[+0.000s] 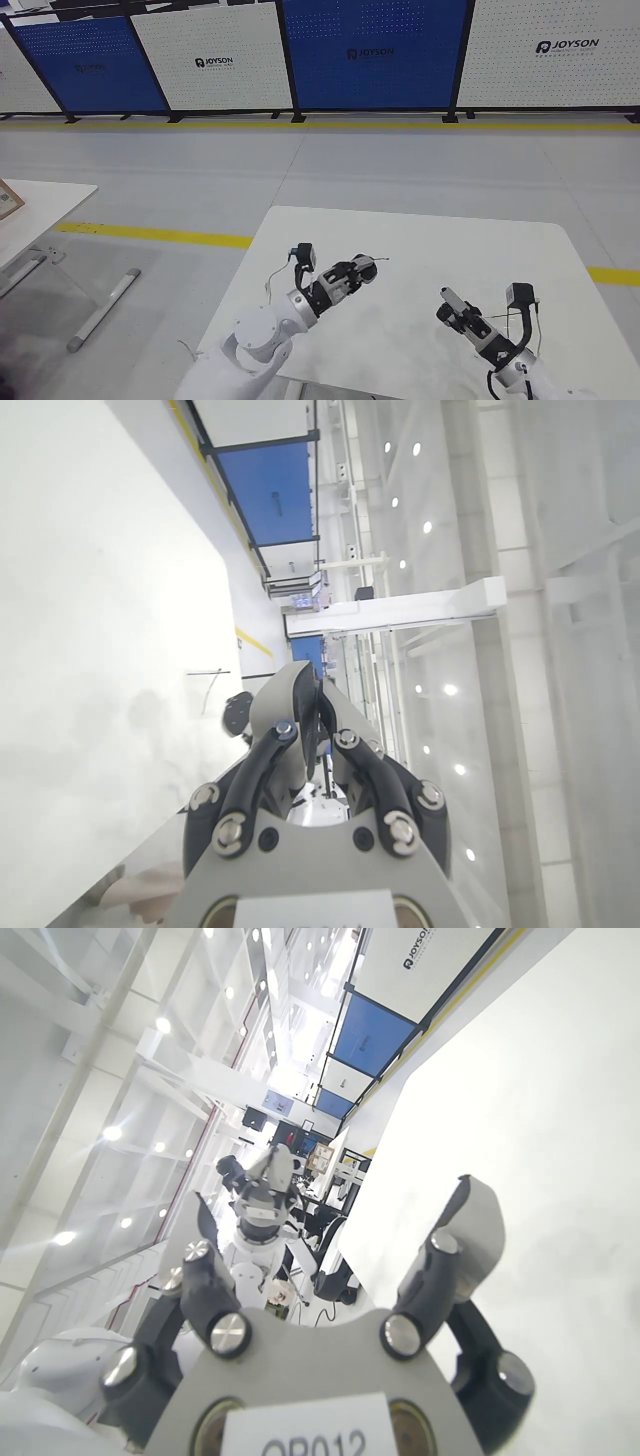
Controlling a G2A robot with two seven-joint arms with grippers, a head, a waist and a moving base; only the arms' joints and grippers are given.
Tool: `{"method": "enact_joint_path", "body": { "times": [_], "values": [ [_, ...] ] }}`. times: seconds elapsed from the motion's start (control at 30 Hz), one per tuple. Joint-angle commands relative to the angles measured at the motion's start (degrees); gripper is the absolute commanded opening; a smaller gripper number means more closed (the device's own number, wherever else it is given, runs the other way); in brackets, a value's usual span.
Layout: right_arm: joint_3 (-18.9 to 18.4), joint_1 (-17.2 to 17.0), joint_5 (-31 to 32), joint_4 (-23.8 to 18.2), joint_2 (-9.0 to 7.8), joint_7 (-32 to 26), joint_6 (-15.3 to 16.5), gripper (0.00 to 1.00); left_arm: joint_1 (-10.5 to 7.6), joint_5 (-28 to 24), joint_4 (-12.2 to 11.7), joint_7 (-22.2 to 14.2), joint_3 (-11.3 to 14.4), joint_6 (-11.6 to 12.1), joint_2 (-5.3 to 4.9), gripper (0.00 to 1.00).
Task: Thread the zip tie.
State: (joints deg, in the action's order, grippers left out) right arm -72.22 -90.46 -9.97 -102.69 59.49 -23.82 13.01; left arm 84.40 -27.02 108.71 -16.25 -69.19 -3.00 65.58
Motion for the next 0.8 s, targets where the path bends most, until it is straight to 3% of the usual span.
{"method": "enact_joint_path", "body": {
  "times": [0.0, 0.5, 0.6, 0.77],
  "values": [
    [0.0, 0.0, 0.0, 0.0, 0.0, 0.0, 0.0, 1.0, 0.17, -1.09, 2.75, -0.25, -1.64, -1.02, -0.16, 0.0],
    [0.0, 0.0, 0.0, 0.0, 0.0, 0.0, 0.0, 1.0, 0.2, -1.39, 3.09, -0.55, -1.78, -1.23, -0.18, 0.0],
    [0.0, 0.0, 0.0, 0.0, 0.0, 0.0, 0.0, 1.0, 0.43, -1.13, 5.38, 0.52, -2.61, 1.03, -0.14, 0.0],
    [0.0, 0.0, 0.0, 0.0, 0.0, 0.0, 0.0, 1.0, 2.69, -1.05, 10.22, -0.94, -5.58, 4.96, -0.44, 0.0]
  ]
}}
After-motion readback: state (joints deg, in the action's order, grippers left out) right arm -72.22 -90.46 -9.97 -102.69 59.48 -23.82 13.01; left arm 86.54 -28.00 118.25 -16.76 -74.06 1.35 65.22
